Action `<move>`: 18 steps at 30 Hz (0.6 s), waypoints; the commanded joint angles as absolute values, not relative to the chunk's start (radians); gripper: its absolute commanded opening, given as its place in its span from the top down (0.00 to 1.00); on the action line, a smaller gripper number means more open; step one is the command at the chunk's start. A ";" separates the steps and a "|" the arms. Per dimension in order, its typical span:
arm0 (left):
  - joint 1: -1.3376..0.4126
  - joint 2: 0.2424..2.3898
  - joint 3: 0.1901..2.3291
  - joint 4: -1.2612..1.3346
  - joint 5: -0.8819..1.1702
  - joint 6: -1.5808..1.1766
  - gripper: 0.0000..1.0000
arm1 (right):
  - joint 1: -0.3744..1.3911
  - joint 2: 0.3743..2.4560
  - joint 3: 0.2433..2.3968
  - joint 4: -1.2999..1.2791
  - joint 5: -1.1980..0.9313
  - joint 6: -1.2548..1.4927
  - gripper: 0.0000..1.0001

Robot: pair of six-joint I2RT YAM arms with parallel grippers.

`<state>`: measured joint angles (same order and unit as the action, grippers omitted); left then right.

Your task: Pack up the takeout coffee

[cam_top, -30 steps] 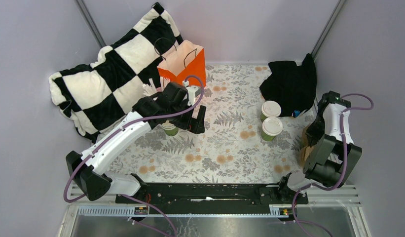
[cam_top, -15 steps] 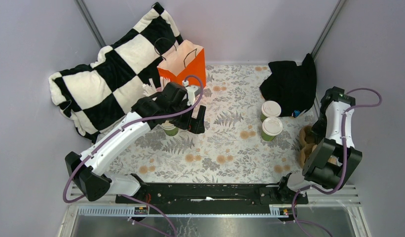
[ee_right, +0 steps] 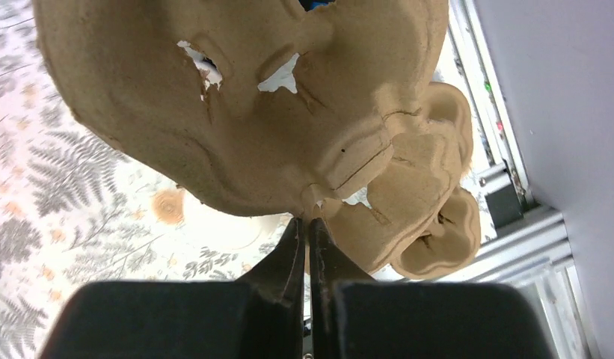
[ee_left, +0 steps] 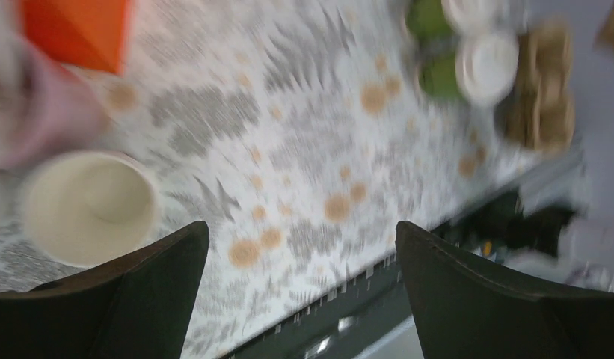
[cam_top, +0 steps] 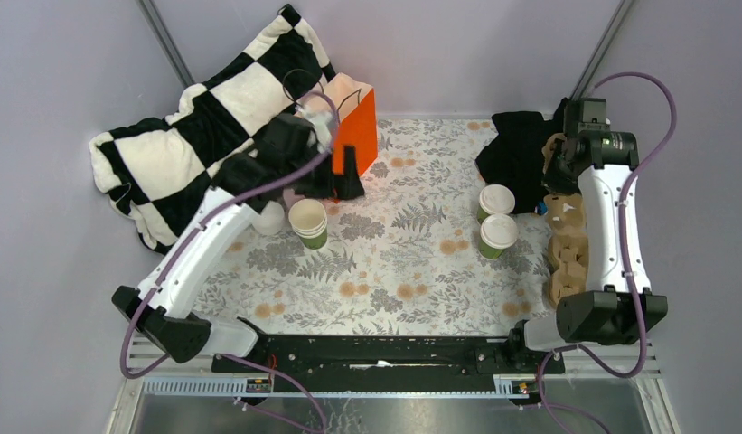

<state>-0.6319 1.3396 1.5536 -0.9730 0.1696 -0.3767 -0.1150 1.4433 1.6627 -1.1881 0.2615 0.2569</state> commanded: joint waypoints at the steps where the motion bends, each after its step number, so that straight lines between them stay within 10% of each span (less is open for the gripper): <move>1: -0.412 1.410 1.714 -0.932 0.151 -0.523 0.01 | -0.051 1.383 1.710 -1.191 0.158 0.199 1.00; 18: -0.239 1.730 1.762 -0.164 0.409 -0.439 0.06 | 0.163 1.120 1.578 -1.122 -0.123 0.291 1.00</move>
<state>-0.2234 1.7157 1.7683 -0.4248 0.3481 -0.5446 0.1356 1.1477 1.5639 -1.1507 -0.0978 0.2844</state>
